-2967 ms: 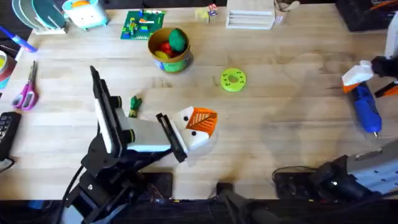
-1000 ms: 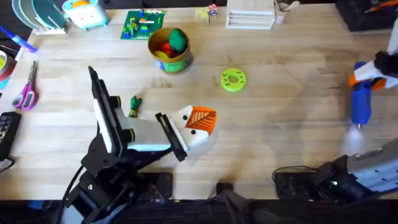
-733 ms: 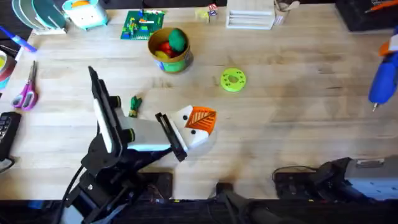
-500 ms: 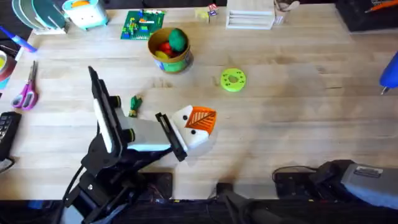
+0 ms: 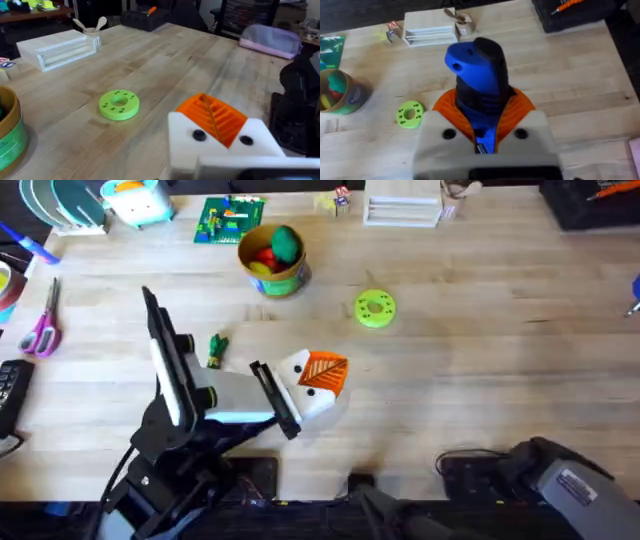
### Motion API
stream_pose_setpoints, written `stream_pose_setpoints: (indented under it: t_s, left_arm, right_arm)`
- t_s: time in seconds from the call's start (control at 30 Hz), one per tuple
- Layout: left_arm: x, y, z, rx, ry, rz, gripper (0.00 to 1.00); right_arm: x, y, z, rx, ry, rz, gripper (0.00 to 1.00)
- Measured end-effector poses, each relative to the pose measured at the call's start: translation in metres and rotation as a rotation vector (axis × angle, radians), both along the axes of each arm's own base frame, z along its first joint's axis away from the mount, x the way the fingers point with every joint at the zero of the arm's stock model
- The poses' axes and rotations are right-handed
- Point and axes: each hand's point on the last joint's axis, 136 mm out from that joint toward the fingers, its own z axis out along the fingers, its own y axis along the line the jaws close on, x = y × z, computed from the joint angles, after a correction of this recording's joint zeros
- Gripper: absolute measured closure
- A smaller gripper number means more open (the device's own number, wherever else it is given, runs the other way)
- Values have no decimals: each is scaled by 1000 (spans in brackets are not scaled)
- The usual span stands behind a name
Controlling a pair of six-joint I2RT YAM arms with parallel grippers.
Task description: Pick up the gripper from the table and insert it into the empty holder that is missing its gripper. Then pick up a screw, insert it into the mounting hole, and use the screwdriver to tighten it. Finally, clean up the table by picking up the vegetable and placing it into the bucket.
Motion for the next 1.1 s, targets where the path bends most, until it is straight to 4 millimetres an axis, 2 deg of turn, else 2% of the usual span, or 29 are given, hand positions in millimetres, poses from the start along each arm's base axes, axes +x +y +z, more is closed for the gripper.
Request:
stream_pose_setpoints:
  t_s: [0.27,0.43,0.67,0.93,1.1]
  left_arm:
    - [0,0,0,0,0,0,993]
    - [0,0,0,0,0,0,993]
    - [0,0,0,0,0,0,993]
    - [1,1,0,0,0,7,993]
    - [1,1,0,0,0,8,993]
  right_arm:
    - [-53,46,24,-41,-148,55,873]
    - [-71,79,17,-15,-253,165,877]
    - [-57,104,-4,136,-375,314,882]
    - [-48,124,2,261,-595,483,887]
    - [-43,135,-11,391,-602,564,890]
